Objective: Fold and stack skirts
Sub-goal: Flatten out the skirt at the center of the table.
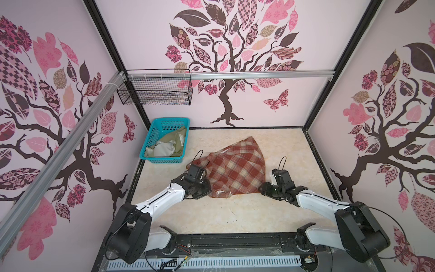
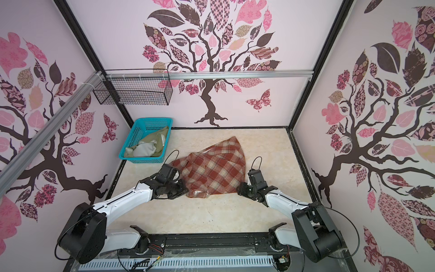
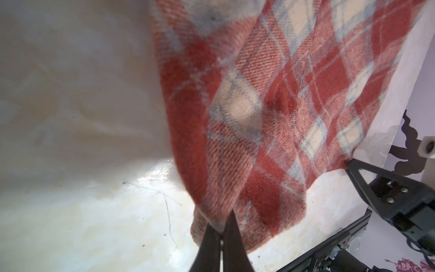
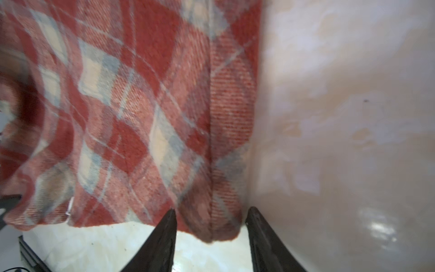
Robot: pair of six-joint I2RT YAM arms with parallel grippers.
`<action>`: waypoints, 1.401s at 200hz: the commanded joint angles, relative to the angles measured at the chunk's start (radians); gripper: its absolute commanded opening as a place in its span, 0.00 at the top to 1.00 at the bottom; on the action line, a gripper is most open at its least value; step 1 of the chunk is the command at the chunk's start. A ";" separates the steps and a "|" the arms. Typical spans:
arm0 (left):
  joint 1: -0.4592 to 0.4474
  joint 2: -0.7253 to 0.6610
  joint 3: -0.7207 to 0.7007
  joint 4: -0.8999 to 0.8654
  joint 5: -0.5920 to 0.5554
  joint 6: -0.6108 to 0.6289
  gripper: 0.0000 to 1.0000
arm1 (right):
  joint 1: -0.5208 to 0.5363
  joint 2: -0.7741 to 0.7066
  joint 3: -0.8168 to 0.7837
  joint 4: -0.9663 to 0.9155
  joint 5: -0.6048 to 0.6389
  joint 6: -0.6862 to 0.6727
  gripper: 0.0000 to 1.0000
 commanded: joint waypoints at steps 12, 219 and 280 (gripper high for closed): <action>0.019 -0.044 -0.035 -0.029 -0.027 0.008 1.00 | -0.001 0.020 -0.007 -0.020 0.039 -0.009 0.42; 0.293 0.055 0.605 -0.108 -0.014 0.114 1.00 | -0.115 0.062 0.705 -0.175 -0.116 -0.011 1.00; 0.330 0.029 0.814 -0.153 0.080 0.141 1.00 | -0.151 -0.146 0.682 -0.139 -0.090 0.053 1.00</action>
